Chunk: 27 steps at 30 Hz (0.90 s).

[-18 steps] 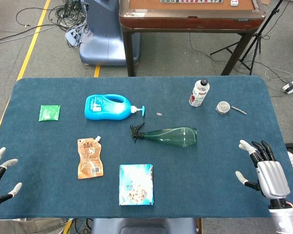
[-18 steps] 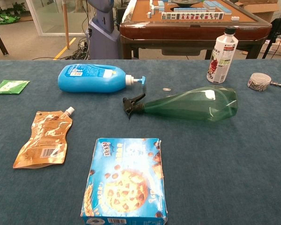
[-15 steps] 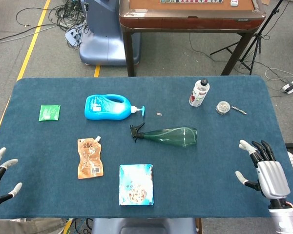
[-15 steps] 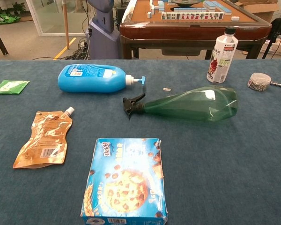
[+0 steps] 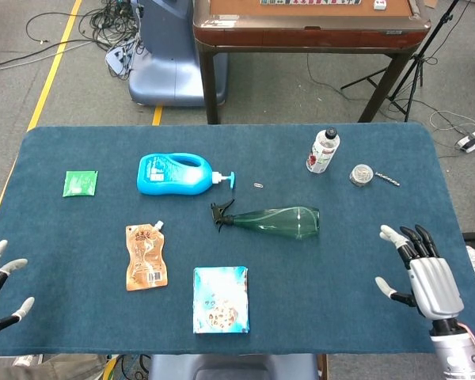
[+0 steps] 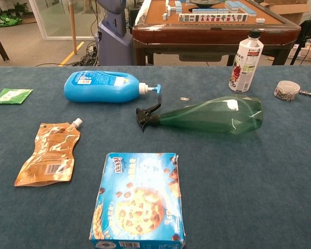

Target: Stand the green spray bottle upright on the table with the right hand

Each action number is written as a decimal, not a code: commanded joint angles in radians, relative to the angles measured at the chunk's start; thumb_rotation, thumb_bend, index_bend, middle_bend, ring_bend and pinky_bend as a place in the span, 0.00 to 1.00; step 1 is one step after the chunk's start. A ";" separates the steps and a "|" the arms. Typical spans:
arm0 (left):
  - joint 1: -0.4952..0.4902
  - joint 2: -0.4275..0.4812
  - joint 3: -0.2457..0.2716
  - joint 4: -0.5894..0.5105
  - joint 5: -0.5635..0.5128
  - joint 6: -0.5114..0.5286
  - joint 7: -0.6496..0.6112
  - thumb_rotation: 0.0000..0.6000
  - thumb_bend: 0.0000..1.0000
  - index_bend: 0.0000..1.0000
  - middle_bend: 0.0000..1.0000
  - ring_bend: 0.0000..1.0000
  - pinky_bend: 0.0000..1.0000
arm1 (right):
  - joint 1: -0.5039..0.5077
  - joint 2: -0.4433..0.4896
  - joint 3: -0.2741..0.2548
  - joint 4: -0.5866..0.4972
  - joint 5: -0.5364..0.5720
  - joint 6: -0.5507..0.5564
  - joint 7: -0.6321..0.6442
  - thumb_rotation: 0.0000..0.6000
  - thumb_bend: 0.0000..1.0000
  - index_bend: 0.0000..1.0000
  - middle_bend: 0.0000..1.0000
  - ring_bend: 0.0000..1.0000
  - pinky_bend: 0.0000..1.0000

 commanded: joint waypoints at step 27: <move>0.032 0.003 0.014 0.004 -0.001 0.030 -0.004 1.00 0.26 0.26 0.02 0.05 0.03 | 0.599 -0.267 0.200 0.118 0.649 -0.563 -0.437 1.00 0.04 0.14 0.21 0.10 0.00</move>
